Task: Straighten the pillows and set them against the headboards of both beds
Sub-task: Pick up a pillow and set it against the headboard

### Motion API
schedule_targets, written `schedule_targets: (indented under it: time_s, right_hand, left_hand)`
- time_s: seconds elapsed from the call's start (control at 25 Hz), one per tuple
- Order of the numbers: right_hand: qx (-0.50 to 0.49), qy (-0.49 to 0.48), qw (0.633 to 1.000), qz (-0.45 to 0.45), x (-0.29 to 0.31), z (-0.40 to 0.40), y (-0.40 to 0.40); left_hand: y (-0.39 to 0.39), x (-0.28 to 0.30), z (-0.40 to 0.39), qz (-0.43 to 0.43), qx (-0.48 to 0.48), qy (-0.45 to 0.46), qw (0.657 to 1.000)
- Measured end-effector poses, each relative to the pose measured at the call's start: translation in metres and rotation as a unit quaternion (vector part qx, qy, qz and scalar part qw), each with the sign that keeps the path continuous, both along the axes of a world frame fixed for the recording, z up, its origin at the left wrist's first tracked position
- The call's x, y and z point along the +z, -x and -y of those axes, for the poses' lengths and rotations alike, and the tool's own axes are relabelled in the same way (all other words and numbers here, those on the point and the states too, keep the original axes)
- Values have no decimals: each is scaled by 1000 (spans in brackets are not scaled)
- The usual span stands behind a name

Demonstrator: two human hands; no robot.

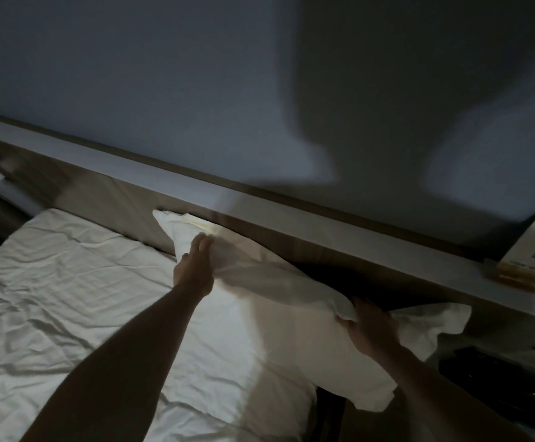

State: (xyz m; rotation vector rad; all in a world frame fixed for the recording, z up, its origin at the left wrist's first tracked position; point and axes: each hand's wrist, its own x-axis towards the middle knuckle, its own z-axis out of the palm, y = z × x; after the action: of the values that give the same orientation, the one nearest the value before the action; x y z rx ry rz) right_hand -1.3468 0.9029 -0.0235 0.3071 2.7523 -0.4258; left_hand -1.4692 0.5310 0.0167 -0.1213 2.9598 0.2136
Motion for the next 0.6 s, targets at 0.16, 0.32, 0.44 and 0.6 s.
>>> schedule_targets:
  time_s: [0.16,0.32,0.44,0.6]
  right_hand:
    - [-20,101,994,-38,5,2,-6]
    - [-23,163,981,-104,24,5,-11]
    - [-22,193,973,-124,35,9,-7]
    - [-44,189,972,-136,27,21,2]
  left_hand:
    - [14,12,11,2,-19,65,998]
    - [29,40,30,-5,-67,115,991]
    - [30,54,44,-48,-54,100,992]
    - [27,49,35,-48,16,59,997]
